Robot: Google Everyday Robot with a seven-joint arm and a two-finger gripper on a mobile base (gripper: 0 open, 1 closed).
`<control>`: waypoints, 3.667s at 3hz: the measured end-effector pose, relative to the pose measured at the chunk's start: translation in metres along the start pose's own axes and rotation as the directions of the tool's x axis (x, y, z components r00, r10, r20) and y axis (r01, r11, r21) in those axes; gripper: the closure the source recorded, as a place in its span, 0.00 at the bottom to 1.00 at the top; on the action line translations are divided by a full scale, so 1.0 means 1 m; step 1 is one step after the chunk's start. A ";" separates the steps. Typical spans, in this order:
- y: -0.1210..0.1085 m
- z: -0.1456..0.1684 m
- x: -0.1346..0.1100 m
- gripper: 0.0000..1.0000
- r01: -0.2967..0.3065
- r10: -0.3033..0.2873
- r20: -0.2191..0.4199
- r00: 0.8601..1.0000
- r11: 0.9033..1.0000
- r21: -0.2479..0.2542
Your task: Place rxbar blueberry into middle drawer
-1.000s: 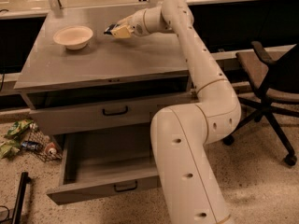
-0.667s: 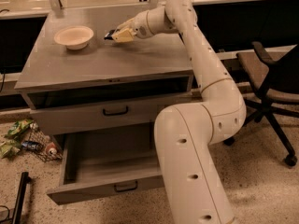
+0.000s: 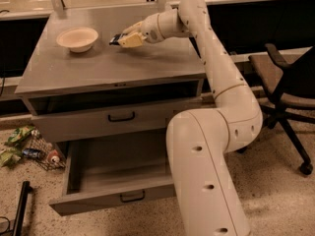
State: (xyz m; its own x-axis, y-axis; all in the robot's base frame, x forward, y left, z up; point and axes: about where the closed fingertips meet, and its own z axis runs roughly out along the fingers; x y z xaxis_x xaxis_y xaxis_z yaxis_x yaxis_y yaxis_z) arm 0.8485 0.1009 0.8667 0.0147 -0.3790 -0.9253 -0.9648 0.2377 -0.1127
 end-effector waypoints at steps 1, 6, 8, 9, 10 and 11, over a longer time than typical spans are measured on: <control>0.015 0.010 0.002 1.00 0.004 -0.004 0.005 1.000 0.998 -0.060; 0.130 -0.012 -0.023 1.00 -0.071 0.084 0.060 0.995 0.979 -0.192; 0.180 -0.036 -0.009 1.00 -0.088 0.101 0.067 0.993 0.980 -0.176; 0.201 -0.047 -0.006 1.00 -0.085 0.094 0.052 0.994 0.985 -0.153; 0.243 -0.045 0.024 1.00 -0.137 0.139 0.003 0.990 0.979 -0.150; 0.243 -0.045 0.024 1.00 -0.136 0.138 0.004 0.990 0.979 -0.150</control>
Offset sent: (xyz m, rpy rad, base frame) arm -0.0851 0.0416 -0.0210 0.0164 0.1365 0.1717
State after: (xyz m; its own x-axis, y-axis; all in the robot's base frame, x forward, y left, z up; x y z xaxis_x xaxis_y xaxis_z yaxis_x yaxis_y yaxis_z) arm 0.6025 0.1092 0.8339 -0.1174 -0.3386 -0.9336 -0.9862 0.1504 0.0695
